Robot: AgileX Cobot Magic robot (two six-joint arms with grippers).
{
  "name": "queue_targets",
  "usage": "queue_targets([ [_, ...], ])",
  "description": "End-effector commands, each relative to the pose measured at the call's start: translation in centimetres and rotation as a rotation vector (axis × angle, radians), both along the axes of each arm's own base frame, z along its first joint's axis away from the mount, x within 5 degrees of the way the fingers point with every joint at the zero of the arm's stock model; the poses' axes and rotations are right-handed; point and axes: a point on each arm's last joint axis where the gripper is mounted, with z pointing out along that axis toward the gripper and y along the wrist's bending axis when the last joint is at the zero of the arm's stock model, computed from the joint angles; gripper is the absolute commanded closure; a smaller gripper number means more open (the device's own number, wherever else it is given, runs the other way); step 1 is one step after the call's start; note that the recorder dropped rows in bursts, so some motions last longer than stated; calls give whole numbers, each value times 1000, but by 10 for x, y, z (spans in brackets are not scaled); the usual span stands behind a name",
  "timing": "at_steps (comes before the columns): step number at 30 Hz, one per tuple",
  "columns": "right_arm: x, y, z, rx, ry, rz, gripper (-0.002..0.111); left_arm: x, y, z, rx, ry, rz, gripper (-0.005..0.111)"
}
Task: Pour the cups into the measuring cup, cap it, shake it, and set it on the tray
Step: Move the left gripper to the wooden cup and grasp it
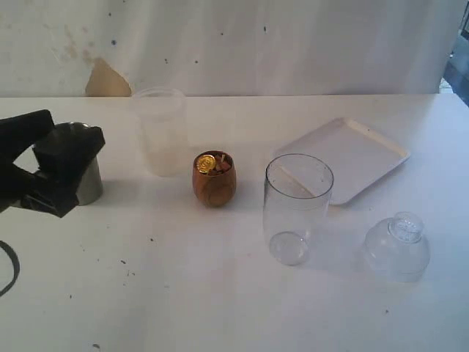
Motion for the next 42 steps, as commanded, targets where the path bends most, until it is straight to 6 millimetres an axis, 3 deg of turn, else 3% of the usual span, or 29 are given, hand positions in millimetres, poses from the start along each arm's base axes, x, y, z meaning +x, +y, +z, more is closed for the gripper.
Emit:
queue_targets([
  [1,0,0,-1,3,-3,1,108,6,-7,-5,-24,-24,-35,13],
  [7,0,0,-1,3,-3,1,108,17,-14,-23,-20,-11,-62,4],
  [14,0,0,-1,3,-3,1,108,30,-23,-48,-22,13,-98,4],
  [32,0,0,-1,3,-3,1,108,94,-64,-97,-6,105,-238,4],
  [42,0,0,-1,3,-3,1,108,122,-77,-126,14,129,-239,4],
])
